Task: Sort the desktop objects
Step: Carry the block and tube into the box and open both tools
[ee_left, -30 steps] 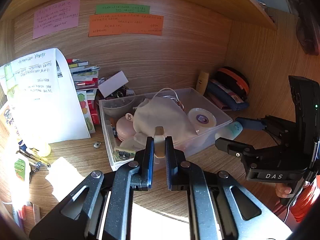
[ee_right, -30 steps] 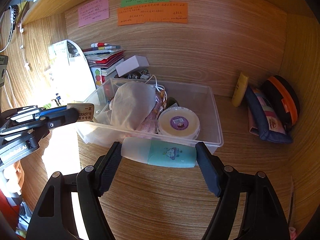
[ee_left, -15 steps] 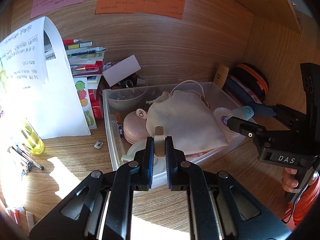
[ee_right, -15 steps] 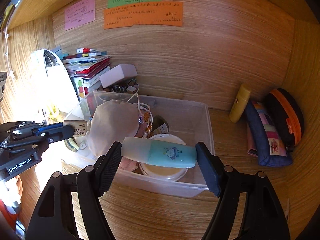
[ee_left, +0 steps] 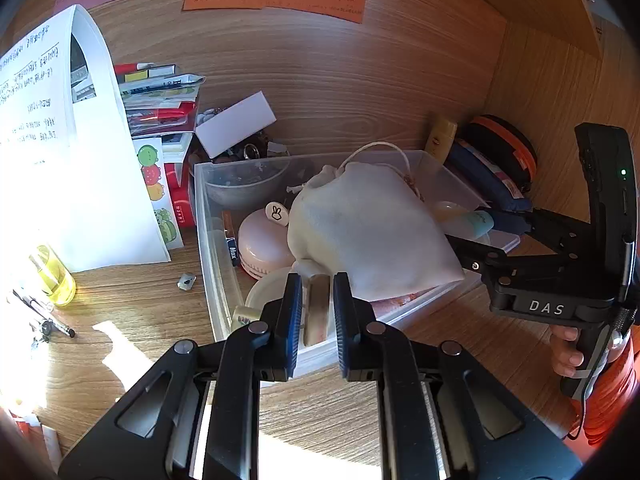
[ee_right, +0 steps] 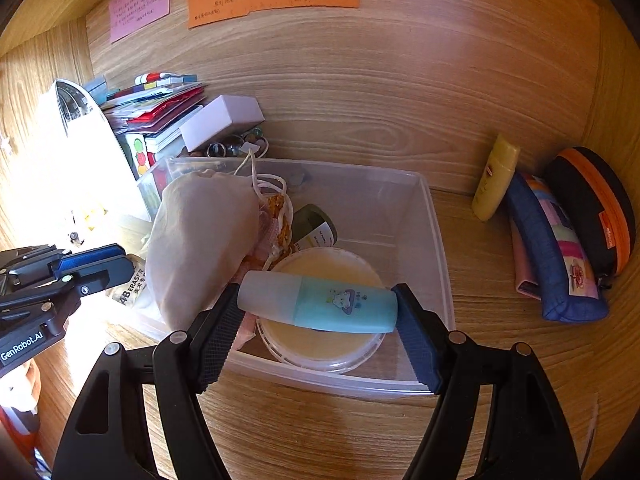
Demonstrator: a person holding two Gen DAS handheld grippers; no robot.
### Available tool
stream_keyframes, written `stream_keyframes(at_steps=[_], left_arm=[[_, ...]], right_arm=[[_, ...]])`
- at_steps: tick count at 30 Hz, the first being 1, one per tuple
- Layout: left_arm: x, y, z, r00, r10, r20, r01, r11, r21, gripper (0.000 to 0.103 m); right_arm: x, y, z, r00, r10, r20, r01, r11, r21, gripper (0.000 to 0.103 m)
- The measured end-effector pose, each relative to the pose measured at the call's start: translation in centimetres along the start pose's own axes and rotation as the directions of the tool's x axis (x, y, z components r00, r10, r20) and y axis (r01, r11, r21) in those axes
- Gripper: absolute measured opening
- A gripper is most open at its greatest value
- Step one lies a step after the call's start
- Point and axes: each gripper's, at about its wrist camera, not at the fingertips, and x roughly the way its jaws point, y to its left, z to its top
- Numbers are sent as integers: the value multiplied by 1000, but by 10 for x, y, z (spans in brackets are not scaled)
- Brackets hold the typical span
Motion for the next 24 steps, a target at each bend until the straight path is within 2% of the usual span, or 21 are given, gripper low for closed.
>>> stream_keyframes(at_steps=[2, 4, 7, 9, 13, 15, 17, 24], left_arm=[[-1, -1, 0, 1000, 1, 1, -1, 1000, 5, 15], [-5, -4, 0, 1000, 3, 12, -3, 1000, 13, 22], [-12, -8, 1, 999, 11, 37, -11, 1000, 24, 40], [-17, -10, 1, 998, 13, 54, -14, 999, 29, 53], [-24, -15, 1, 997, 24, 70, -26, 999, 37, 56], [-26, -17, 0, 997, 30, 76, -33, 999, 35, 65], [-29, -20, 0, 995, 51, 85, -54, 998, 34, 69], [-36, -26, -2, 988, 113, 109, -115, 993, 17, 77]], right_arm=[[0, 1, 0, 1000, -4, -1, 4, 1000, -2, 71], [-1, 2, 0, 1000, -11, -2, 11, 1000, -8, 72], [-4, 5, 0, 1000, -27, -1, 27, 999, -20, 76], [-6, 7, 0, 999, -39, 5, 40, 999, -32, 84], [-13, 13, -2, 998, -62, 22, 63, 996, -61, 85], [-16, 16, -2, 997, -76, 28, 78, 994, -76, 87], [-19, 18, -2, 996, -83, 32, 86, 993, -83, 89], [-32, 16, -6, 995, -90, 49, 94, 992, -80, 90]])
